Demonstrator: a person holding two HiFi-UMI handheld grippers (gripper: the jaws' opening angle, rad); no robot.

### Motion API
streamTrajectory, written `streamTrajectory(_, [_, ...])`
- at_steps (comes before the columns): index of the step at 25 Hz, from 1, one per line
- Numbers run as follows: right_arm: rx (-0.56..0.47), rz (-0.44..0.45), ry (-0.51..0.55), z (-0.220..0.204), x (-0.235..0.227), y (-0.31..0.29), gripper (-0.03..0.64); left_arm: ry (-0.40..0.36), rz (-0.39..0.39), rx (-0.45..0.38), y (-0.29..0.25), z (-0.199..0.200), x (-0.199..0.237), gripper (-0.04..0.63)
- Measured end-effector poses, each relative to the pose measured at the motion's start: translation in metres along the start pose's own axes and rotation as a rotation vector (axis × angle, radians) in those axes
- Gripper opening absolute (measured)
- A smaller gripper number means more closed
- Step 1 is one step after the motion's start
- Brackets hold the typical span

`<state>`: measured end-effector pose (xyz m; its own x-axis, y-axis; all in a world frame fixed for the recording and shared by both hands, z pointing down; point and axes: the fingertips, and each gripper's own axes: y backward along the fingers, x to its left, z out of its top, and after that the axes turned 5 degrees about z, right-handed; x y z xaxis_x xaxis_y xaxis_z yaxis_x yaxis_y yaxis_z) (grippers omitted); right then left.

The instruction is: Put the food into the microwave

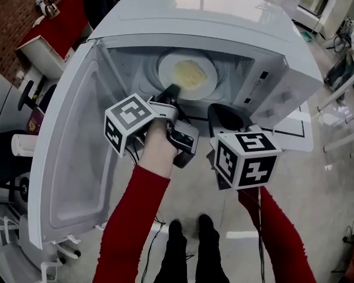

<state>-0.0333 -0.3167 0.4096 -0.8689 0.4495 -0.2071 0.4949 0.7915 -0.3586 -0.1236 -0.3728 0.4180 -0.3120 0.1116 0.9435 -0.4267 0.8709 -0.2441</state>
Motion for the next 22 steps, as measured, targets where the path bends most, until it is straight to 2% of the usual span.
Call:
streamTrajectory(8, [0.017, -0.051, 0.046, 0.004, -0.005, -0.004, 0.014, 0.008, 0.012, 0.022, -0.012, 0.005, -0.001, 0.020])
streamTrajectory(17, [0.044, -0.034, 0.090, 0.012, -0.005, -0.017, 0.014, 0.065, 0.045, 0.004, -0.025, 0.013, 0.003, 0.020])
streamTrajectory(22, [0.036, -0.026, 0.121, 0.018, 0.001, -0.025, 0.014, 0.028, 0.085, -0.003, -0.031, 0.023, 0.006, 0.021])
